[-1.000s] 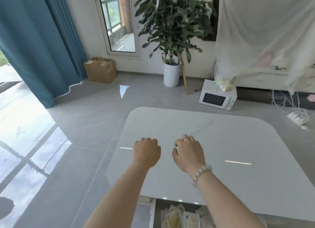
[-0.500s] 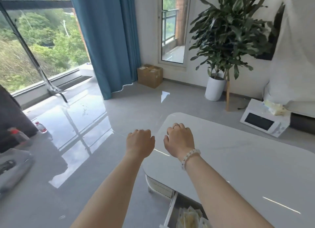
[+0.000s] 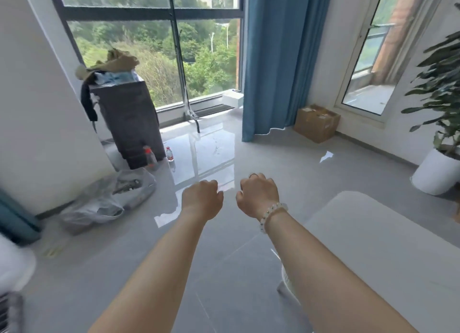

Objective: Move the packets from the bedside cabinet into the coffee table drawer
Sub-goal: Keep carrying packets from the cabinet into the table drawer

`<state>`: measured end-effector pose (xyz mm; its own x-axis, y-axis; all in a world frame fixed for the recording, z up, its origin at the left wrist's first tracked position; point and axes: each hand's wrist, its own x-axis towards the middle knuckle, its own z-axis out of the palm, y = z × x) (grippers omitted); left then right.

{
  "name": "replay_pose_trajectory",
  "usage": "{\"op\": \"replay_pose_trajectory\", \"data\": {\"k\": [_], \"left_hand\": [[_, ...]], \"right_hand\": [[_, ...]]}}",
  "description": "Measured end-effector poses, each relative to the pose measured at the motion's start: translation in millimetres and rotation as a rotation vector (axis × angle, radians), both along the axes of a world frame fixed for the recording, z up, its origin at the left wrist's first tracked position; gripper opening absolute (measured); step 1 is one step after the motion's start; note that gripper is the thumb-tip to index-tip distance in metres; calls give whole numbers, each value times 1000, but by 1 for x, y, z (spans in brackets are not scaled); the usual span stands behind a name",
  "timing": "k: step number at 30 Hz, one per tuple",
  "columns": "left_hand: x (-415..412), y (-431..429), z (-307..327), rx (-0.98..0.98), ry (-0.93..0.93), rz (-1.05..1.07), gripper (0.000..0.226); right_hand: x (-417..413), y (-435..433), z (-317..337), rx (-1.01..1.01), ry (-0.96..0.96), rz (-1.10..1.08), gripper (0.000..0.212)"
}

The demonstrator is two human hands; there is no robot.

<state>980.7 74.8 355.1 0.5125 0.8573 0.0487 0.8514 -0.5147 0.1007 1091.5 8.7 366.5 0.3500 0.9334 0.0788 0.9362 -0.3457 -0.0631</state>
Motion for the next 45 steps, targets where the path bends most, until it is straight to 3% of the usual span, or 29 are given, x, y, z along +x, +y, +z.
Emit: {"op": "replay_pose_trajectory", "data": {"k": [5,10,21,34,45], "left_hand": [[-108,48,-6,121,66,142,36],[-214,79,-13,118,40,354,36],[-420,66,-20,124,24,778,34],[-592,-17,-36,86,83,1334,33],[-691,-31,-51,14,133,1656,36]], "right_hand": [[-96,67,0,18,5,213,34],[-191,121,-7,45,-3,407,33],[-397,165,-14,54,-13,879,30],[-609,155,-30,-3,28,1419,30],[-753,168,-46,-35,78,1700,27]]}}
